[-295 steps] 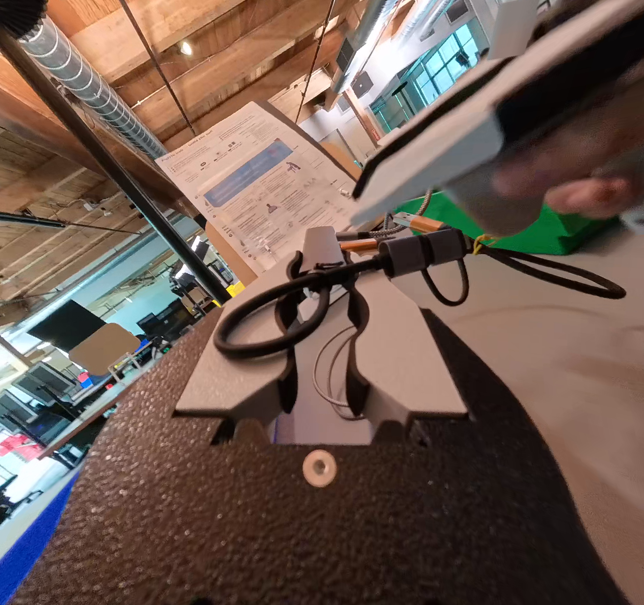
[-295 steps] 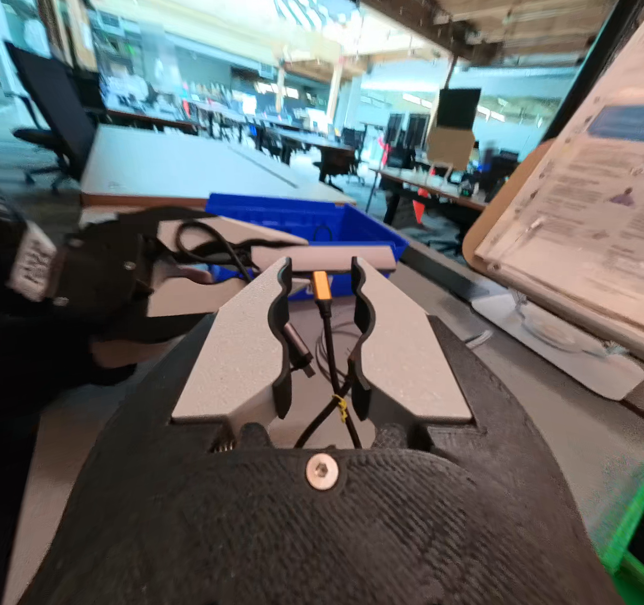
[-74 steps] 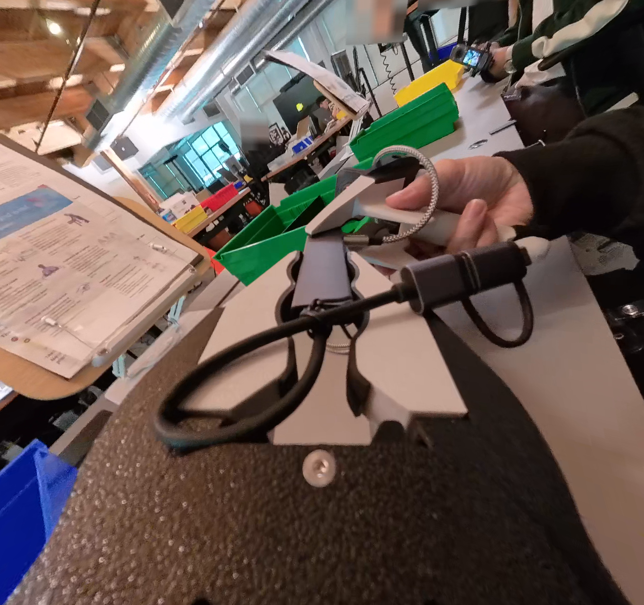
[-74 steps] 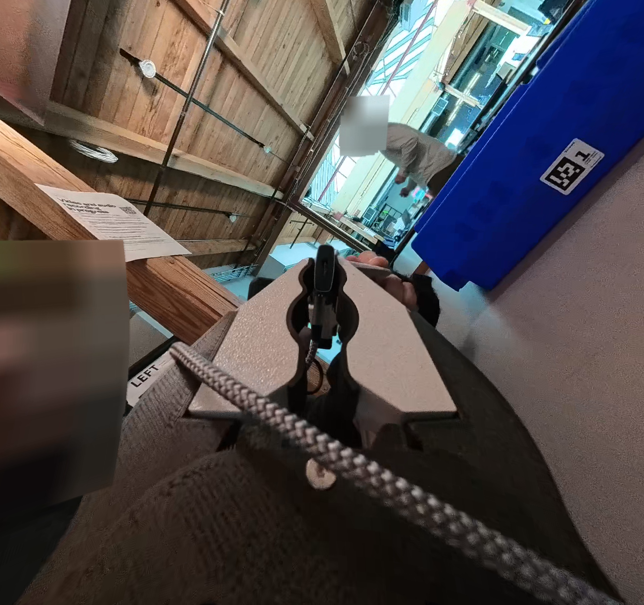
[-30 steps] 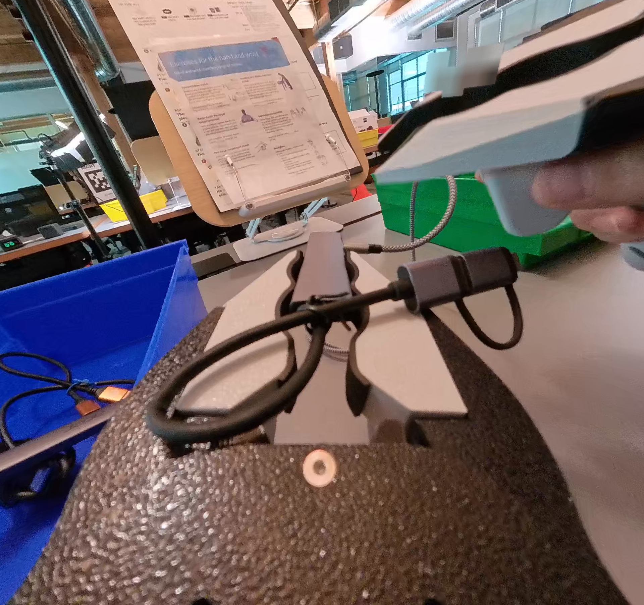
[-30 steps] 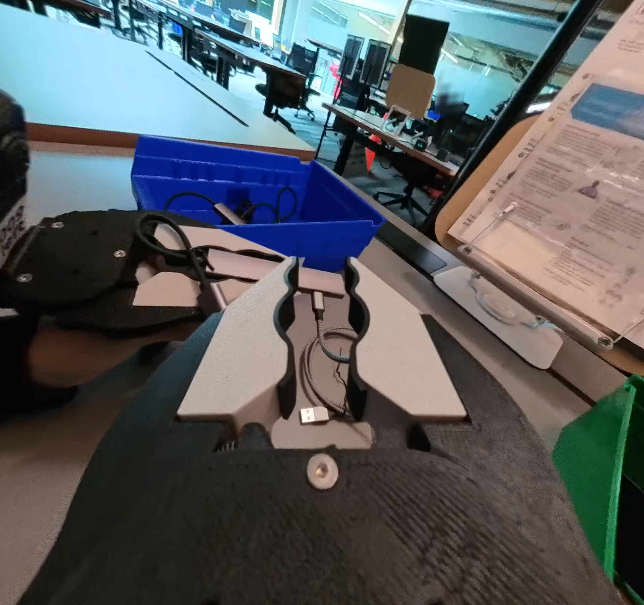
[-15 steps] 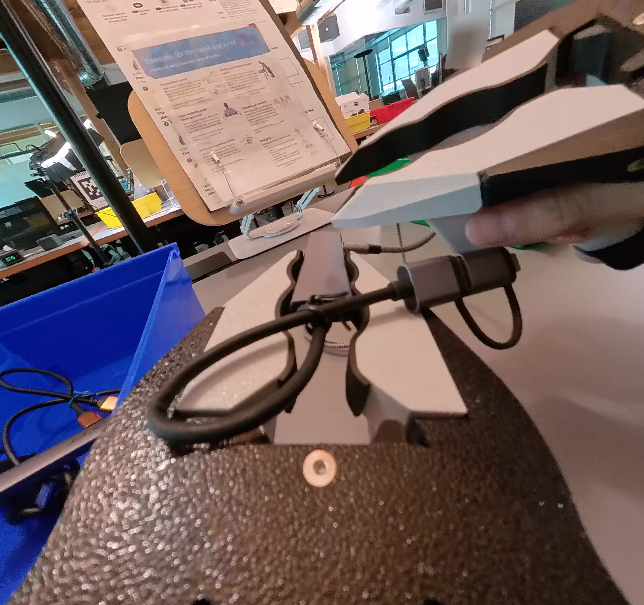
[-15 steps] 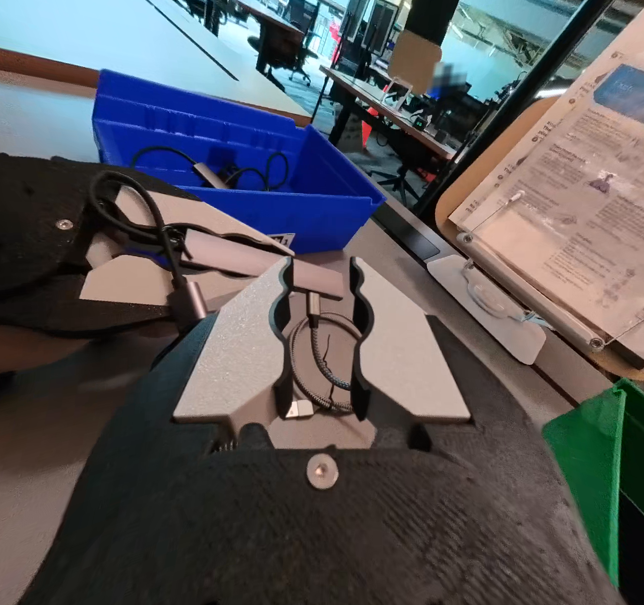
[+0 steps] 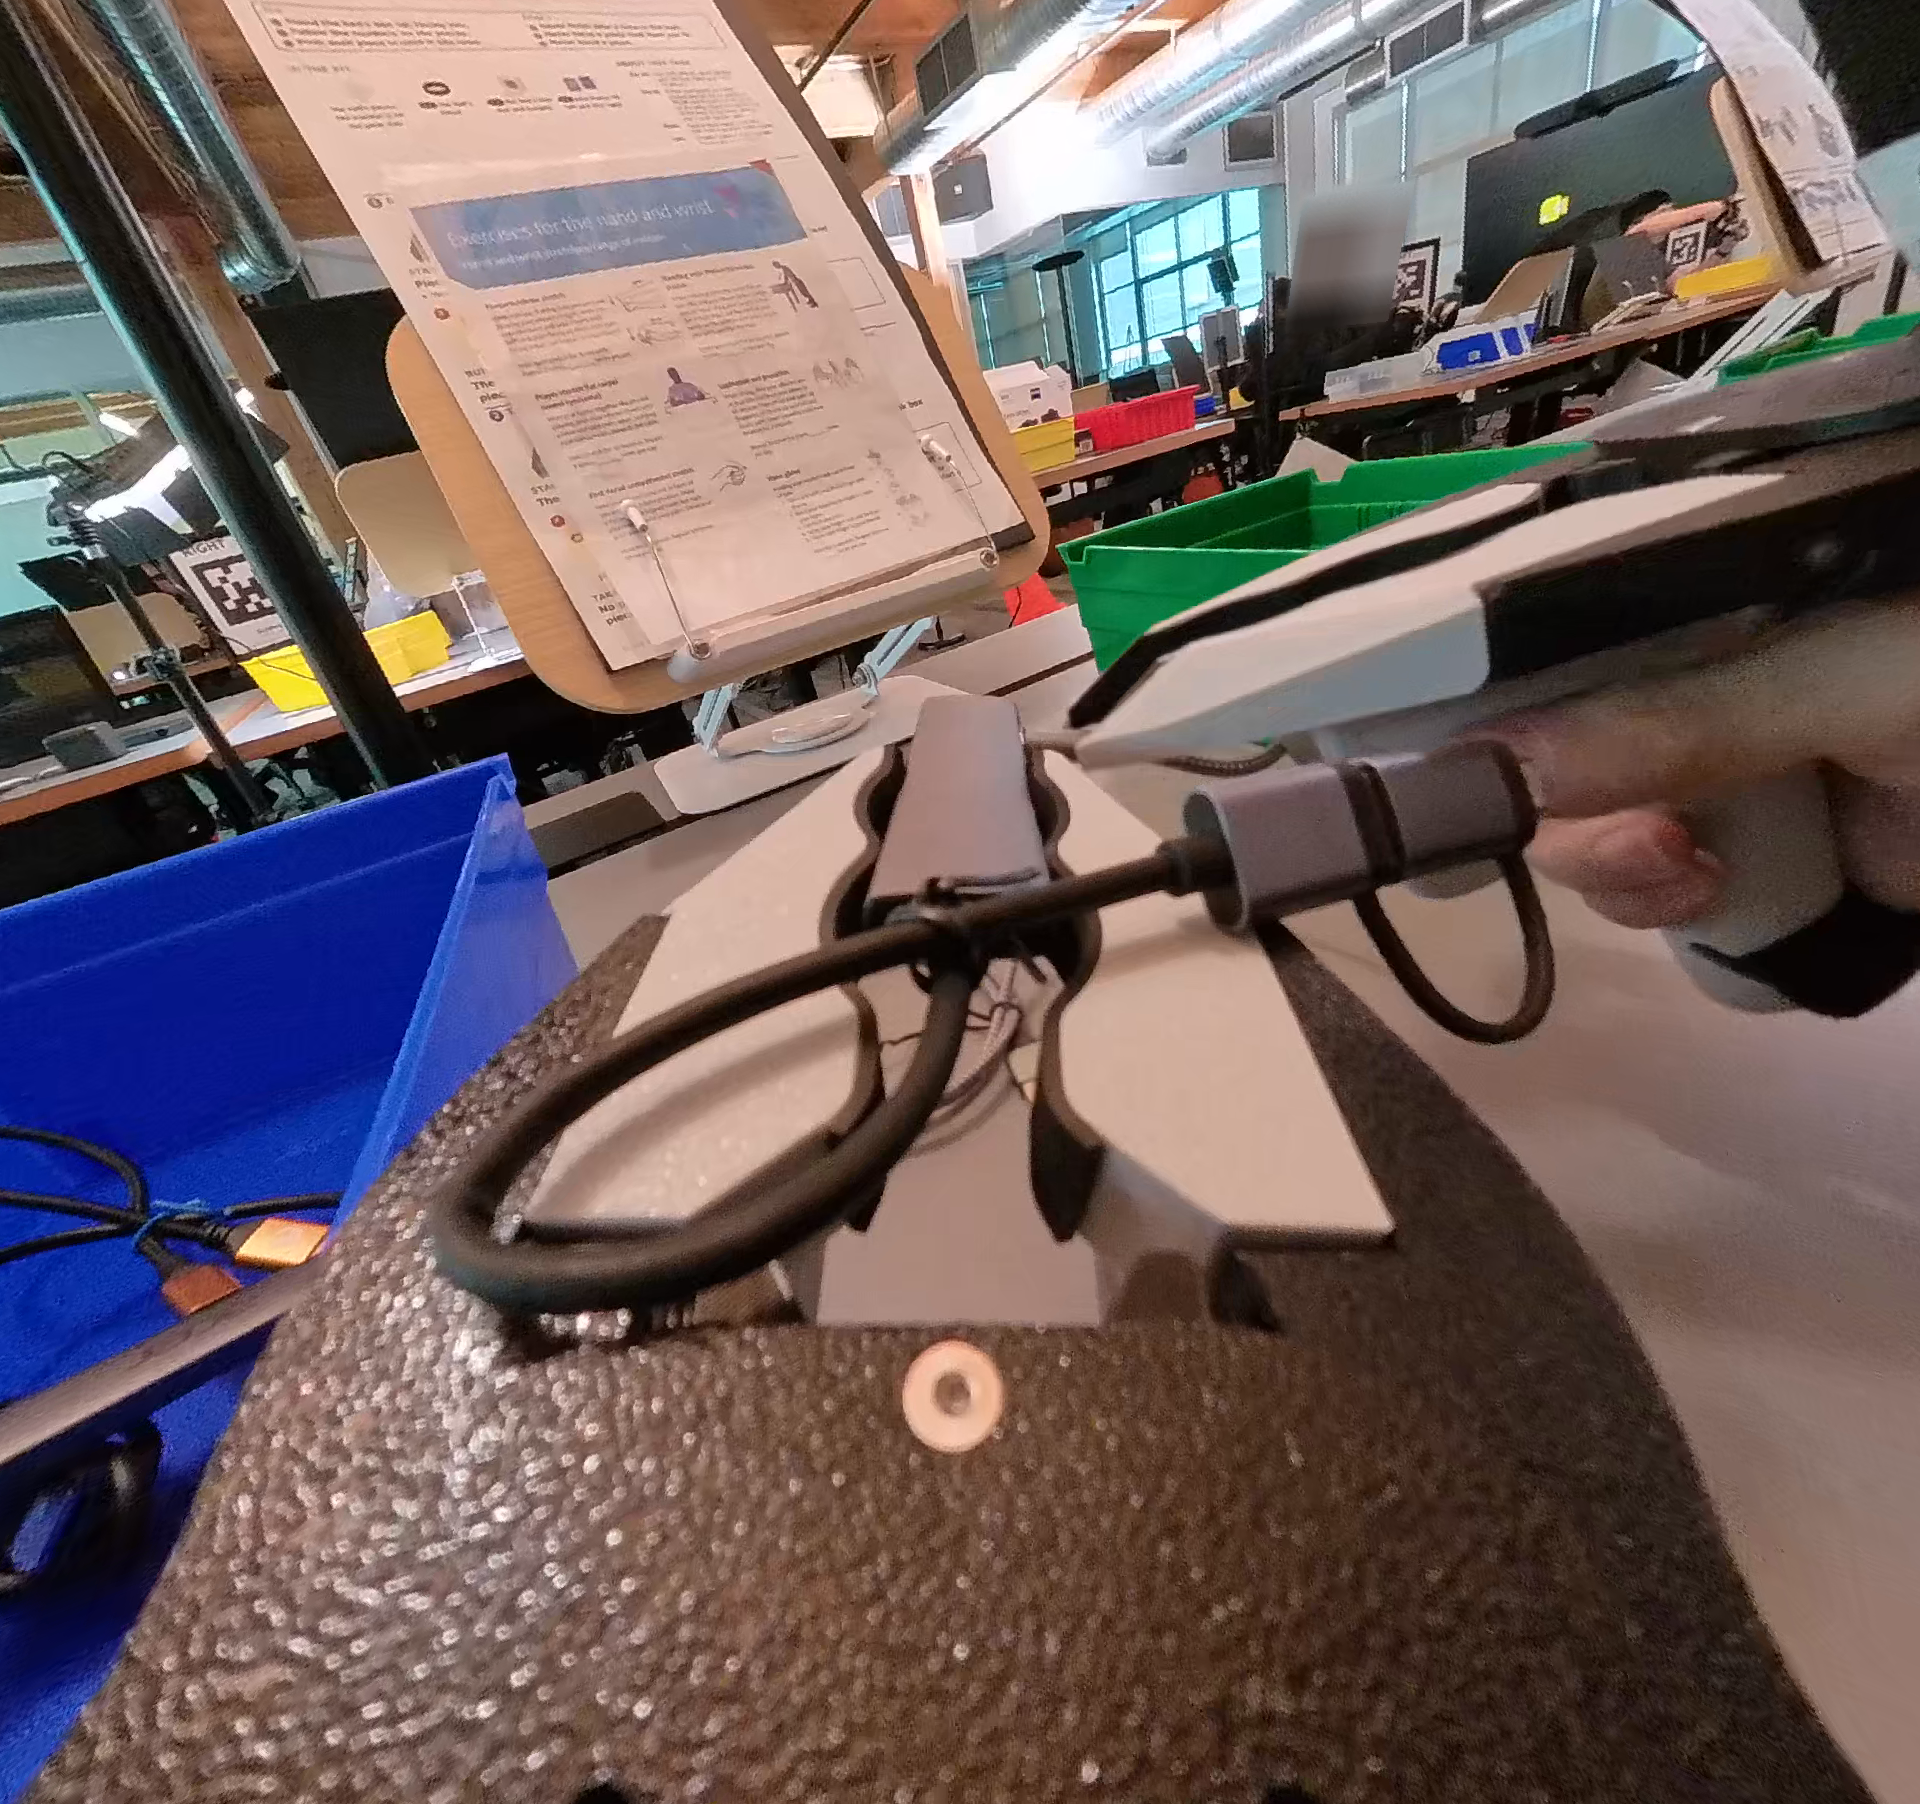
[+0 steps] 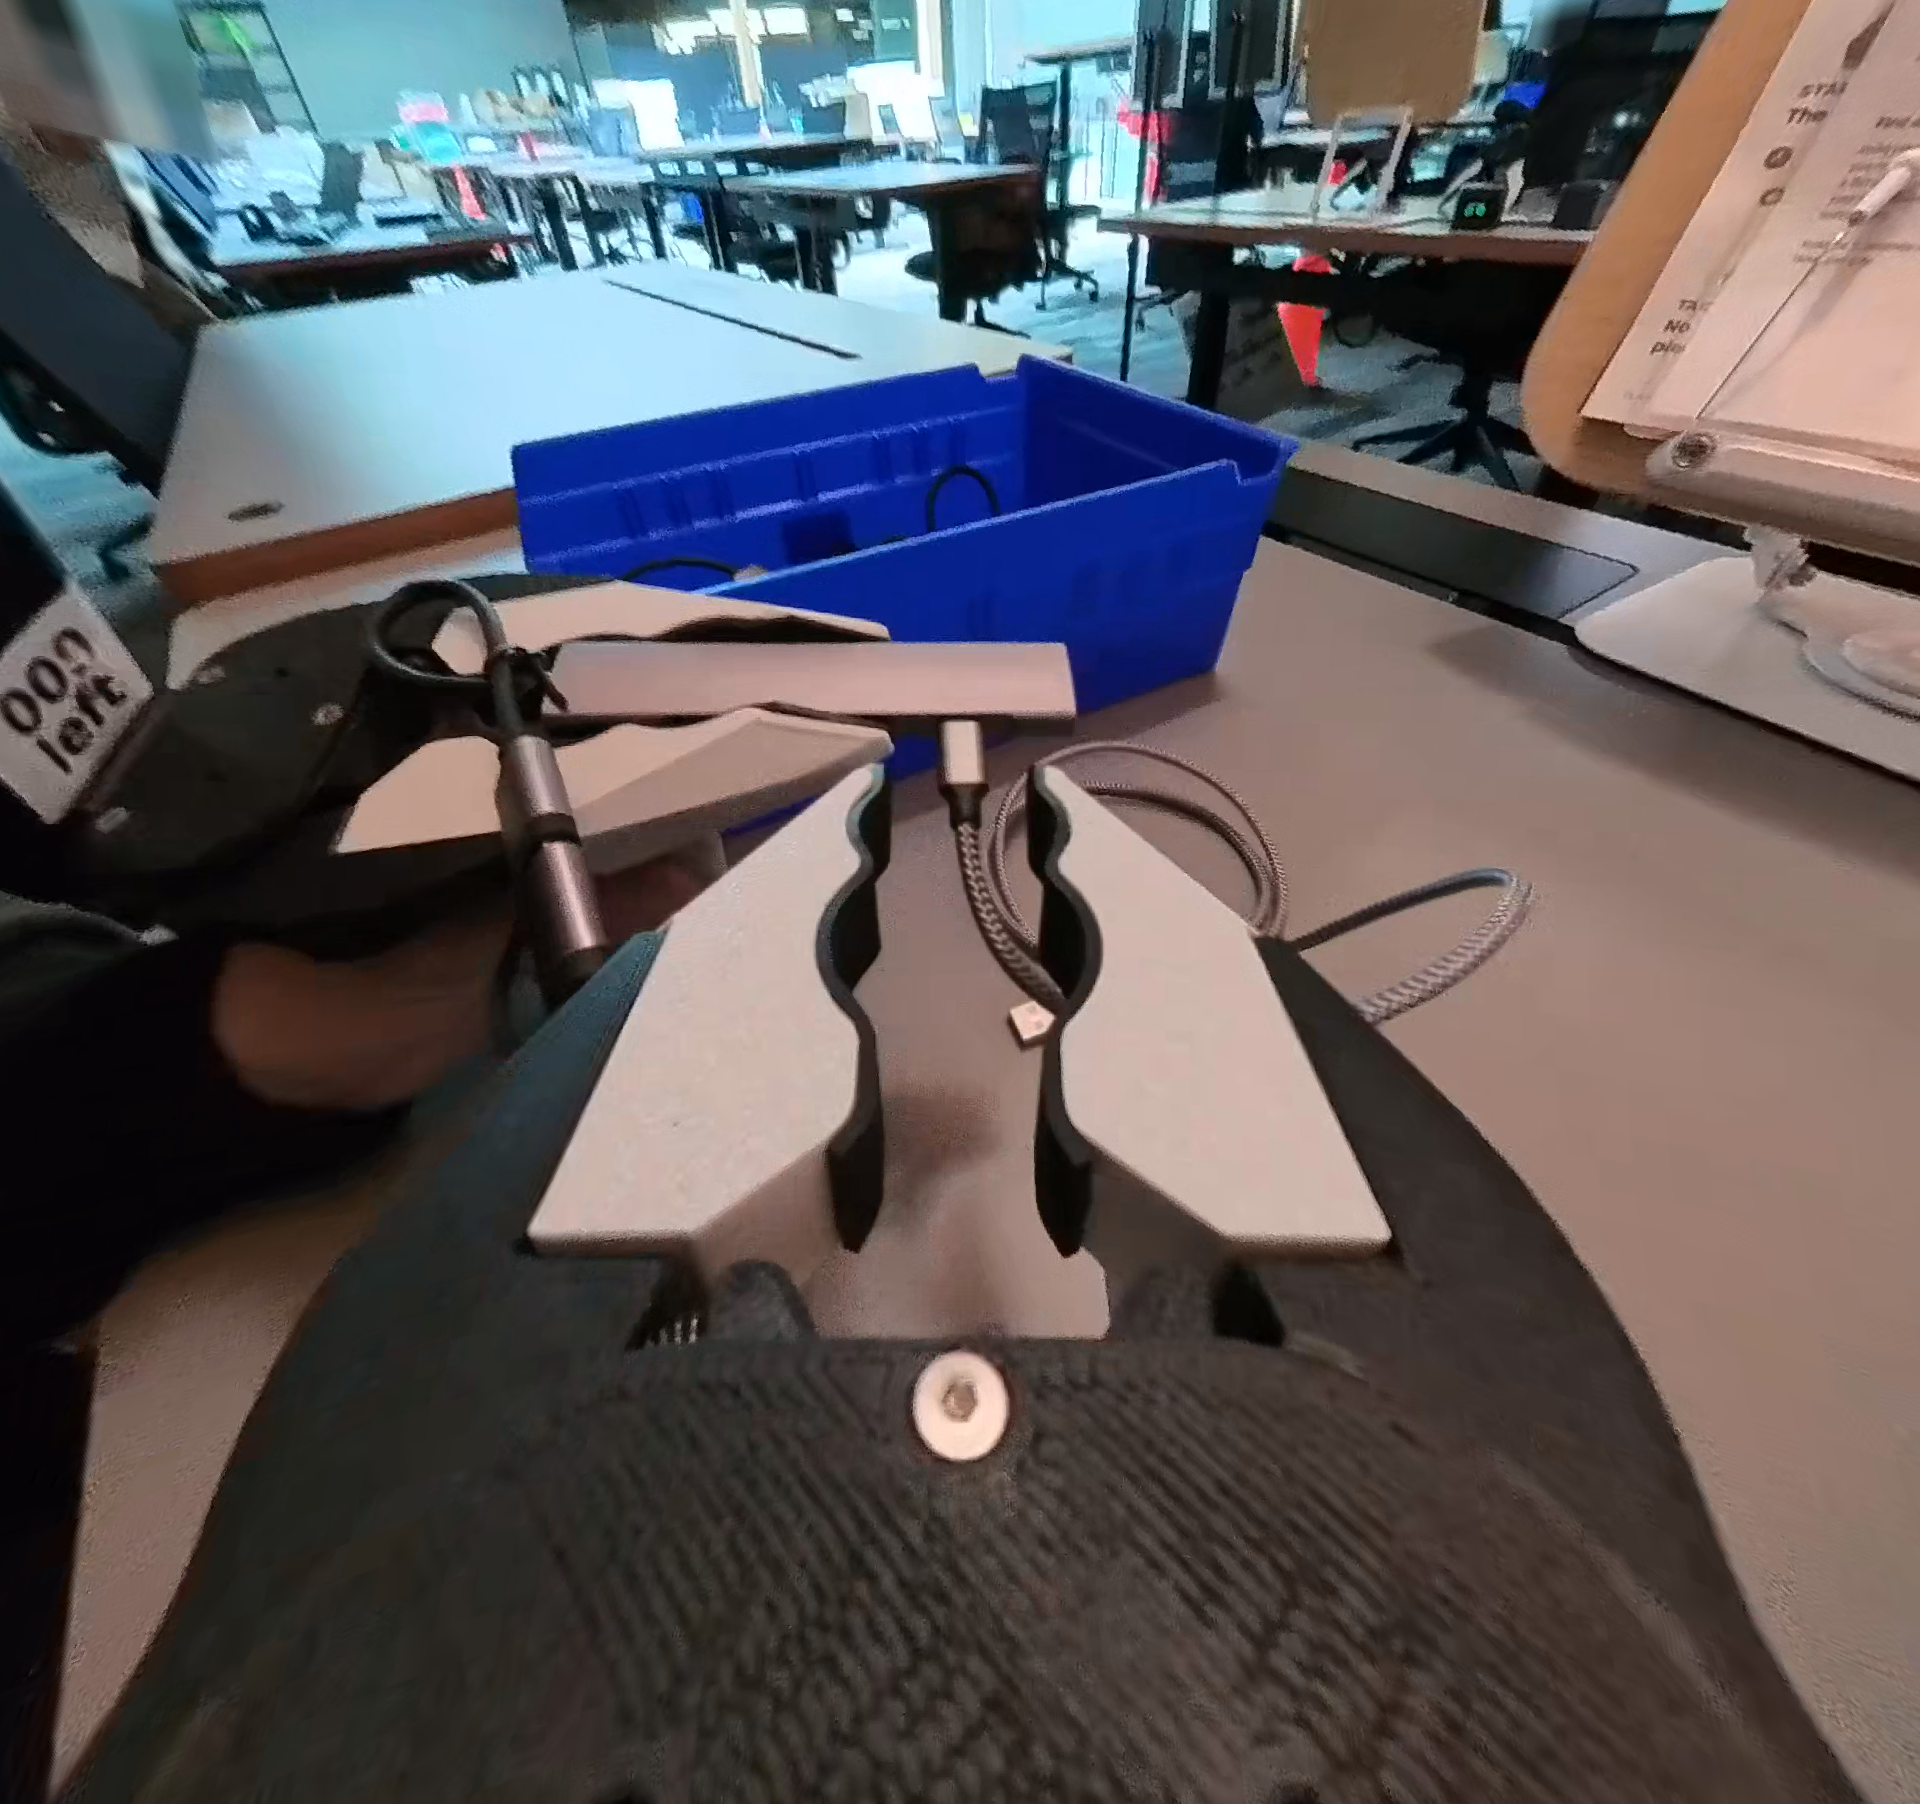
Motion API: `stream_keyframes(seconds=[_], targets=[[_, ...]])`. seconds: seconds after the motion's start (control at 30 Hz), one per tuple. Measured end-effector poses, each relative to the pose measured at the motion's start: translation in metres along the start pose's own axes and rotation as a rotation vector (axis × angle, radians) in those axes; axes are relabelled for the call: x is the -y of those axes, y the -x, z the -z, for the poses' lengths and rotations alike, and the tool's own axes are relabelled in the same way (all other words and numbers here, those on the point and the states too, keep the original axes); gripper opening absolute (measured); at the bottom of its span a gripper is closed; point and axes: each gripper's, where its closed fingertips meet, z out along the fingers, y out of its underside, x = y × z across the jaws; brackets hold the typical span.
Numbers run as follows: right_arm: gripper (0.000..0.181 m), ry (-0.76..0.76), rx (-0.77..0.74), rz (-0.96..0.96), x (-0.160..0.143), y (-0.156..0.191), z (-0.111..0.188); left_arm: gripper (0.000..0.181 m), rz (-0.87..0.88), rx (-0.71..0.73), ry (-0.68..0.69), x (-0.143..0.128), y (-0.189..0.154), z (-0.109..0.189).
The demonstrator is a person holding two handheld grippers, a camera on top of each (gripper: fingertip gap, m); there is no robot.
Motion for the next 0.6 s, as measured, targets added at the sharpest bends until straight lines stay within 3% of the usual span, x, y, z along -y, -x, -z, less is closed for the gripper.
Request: stream_keyframes(seconds=[0.13,0.27,0.6], targets=[[0.016,-0.056,0.025,-0.054,0.004,0.003,-0.006,0.022,0.009,0.012,-0.005,0.001,0.002,0.001],[0.012,-0.133,-0.041,-0.018,0.009,-0.002,-0.008,0.022,0.053,0.013,-0.011,0.000,0.005,0.001],[0.017,-0.089,-0.095,0.047,0.004,0.003,-0.016,0.022,0.088,0.008,-0.020,0.001,0.006,0.001]])
